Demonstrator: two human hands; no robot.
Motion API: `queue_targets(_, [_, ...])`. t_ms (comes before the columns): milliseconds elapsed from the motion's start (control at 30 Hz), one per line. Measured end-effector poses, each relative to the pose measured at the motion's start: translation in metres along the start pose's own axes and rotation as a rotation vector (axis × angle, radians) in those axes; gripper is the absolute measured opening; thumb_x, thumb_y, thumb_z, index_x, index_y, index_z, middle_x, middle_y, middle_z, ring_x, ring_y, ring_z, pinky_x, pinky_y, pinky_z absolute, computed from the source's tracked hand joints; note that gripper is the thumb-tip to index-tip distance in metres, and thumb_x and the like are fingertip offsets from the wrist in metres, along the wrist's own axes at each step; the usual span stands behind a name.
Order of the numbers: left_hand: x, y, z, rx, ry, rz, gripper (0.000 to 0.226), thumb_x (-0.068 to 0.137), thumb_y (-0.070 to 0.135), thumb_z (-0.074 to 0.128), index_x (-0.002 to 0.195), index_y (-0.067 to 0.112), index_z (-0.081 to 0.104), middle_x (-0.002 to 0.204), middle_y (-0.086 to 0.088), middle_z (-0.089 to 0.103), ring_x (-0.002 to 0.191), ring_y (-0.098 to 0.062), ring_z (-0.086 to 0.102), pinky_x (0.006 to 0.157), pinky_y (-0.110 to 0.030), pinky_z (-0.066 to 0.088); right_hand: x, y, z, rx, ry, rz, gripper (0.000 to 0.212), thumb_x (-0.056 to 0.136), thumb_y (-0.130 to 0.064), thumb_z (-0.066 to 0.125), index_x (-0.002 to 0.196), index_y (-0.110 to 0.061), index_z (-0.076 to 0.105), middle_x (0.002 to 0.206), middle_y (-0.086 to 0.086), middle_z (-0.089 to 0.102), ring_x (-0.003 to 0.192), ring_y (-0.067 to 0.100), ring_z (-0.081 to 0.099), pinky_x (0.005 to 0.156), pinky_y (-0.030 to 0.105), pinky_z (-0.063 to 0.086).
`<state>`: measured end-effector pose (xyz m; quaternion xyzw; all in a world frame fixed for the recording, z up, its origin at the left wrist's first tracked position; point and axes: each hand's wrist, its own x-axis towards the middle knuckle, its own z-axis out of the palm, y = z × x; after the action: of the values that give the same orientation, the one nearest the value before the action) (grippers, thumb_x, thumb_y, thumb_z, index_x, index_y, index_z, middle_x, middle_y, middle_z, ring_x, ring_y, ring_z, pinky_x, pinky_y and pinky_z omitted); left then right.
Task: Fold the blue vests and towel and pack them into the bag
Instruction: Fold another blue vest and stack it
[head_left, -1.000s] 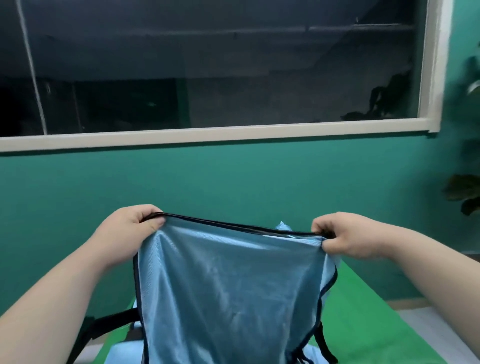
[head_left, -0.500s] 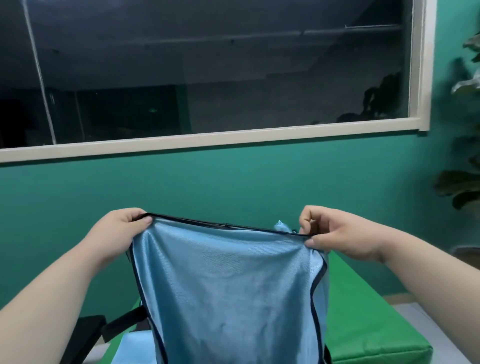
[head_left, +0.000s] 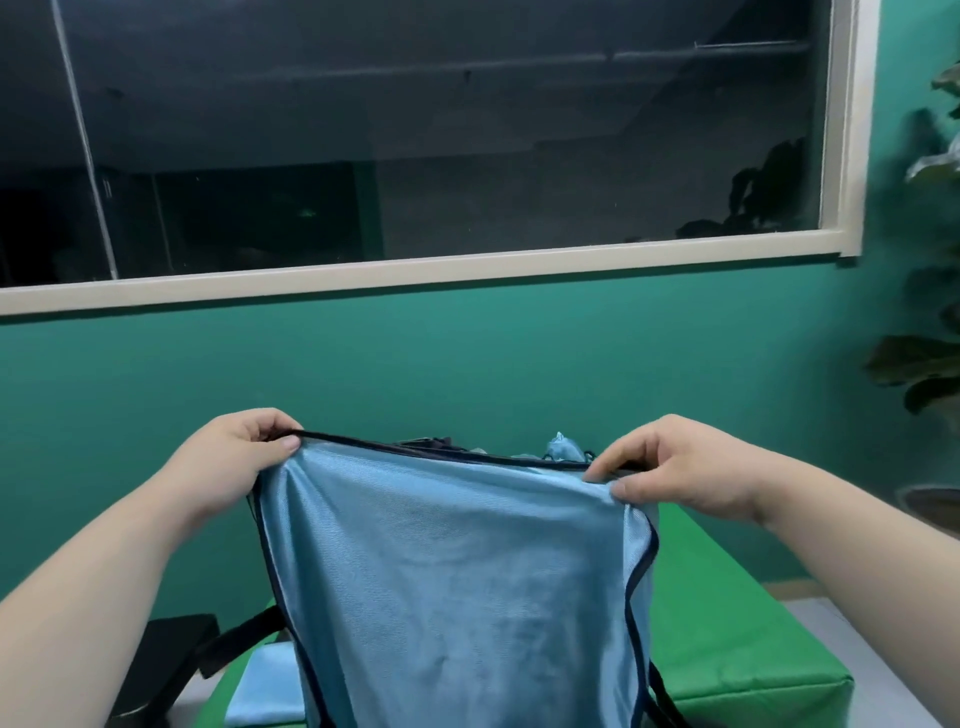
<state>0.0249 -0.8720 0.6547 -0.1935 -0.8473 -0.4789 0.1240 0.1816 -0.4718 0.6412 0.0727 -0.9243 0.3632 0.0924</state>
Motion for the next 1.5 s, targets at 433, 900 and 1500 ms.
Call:
queue_targets(433, [-0.006, 0.002, 0.002, 0.058, -0.047, 0.041, 0.019, 0.096, 0.012, 0.062, 0.084, 0.024, 0.072, 0.084, -0.004, 0.072, 0.075, -0.017, 0.056, 0.075, -0.033, 0.04, -0.007, -0.011, 0.016, -0.341, -0.319, 0.04, 0.044, 0.074, -0.015, 0.051, 0.101, -0.045, 0.07, 0.098, -0.015, 0.072, 0.087, 0.009, 0.065, 0.085, 0.034, 0.054])
queue_targets(900, [-0.024, -0.013, -0.003, 0.002, -0.092, 0.031, 0.027, 0.099, 0.008, 0.057, 0.081, 0.023, 0.071, 0.078, -0.003, 0.069, 0.068, -0.014, 0.056, 0.068, -0.031, 0.041, 0.002, 0.005, 0.029, -0.138, -0.016, 0.036, 0.044, 0.09, -0.005, 0.053, 0.08, -0.042, 0.074, 0.086, -0.012, 0.072, 0.076, 0.004, 0.058, 0.08, 0.028, 0.051])
queue_targets(1500, [-0.024, 0.012, 0.024, 0.164, -0.075, 0.091, 0.021, 0.097, 0.022, 0.059, 0.085, 0.036, 0.068, 0.081, 0.009, 0.073, 0.074, -0.012, 0.062, 0.079, -0.034, 0.05, 0.008, 0.012, 0.077, -0.228, -0.143, 0.123, 0.035, 0.08, -0.013, 0.053, 0.082, -0.042, 0.072, 0.084, -0.002, 0.071, 0.063, 0.008, 0.053, 0.062, 0.03, 0.049])
